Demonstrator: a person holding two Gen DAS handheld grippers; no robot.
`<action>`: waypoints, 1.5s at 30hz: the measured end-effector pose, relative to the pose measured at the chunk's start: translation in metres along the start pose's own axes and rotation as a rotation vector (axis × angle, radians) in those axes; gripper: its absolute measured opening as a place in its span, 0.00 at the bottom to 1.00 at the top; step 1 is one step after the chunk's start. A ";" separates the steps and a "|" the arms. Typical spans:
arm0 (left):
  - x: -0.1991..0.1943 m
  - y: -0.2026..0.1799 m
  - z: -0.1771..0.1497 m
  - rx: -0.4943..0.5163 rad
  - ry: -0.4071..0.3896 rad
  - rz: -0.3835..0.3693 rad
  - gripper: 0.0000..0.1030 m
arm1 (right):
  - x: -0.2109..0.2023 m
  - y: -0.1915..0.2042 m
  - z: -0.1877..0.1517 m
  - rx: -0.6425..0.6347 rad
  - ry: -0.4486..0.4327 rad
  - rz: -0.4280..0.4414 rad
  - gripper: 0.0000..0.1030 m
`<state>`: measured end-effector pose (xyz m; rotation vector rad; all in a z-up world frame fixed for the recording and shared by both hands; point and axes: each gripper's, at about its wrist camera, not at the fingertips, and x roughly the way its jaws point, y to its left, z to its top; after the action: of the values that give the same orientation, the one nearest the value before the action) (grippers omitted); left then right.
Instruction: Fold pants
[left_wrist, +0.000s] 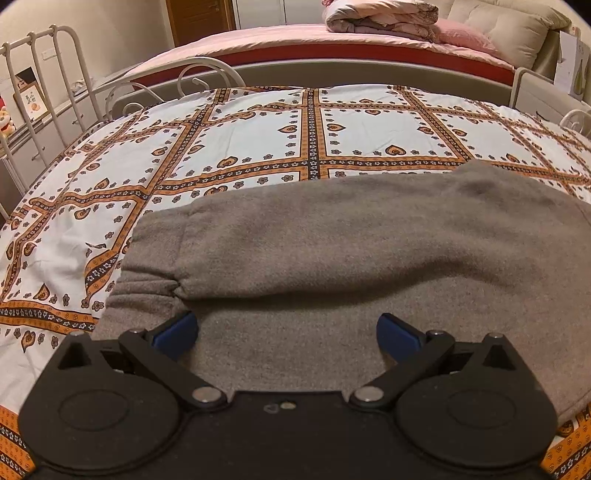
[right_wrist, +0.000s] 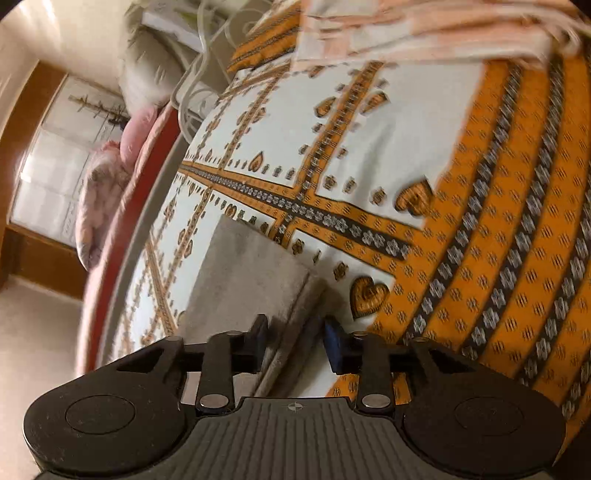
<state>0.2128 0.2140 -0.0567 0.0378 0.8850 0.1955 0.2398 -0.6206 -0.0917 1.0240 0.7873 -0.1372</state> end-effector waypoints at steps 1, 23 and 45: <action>0.000 0.000 -0.001 0.008 0.000 0.001 0.94 | -0.003 0.008 0.000 -0.059 -0.022 -0.024 0.14; -0.022 0.011 0.002 -0.033 -0.041 -0.008 0.91 | -0.010 0.104 -0.151 -0.385 0.164 0.261 0.37; -0.047 0.079 -0.039 -0.185 -0.044 -0.018 0.91 | 0.068 0.144 -0.222 -0.213 0.435 0.299 0.05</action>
<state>0.1420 0.2806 -0.0368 -0.1377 0.8195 0.2584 0.2382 -0.3473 -0.0946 0.9664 1.0052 0.4314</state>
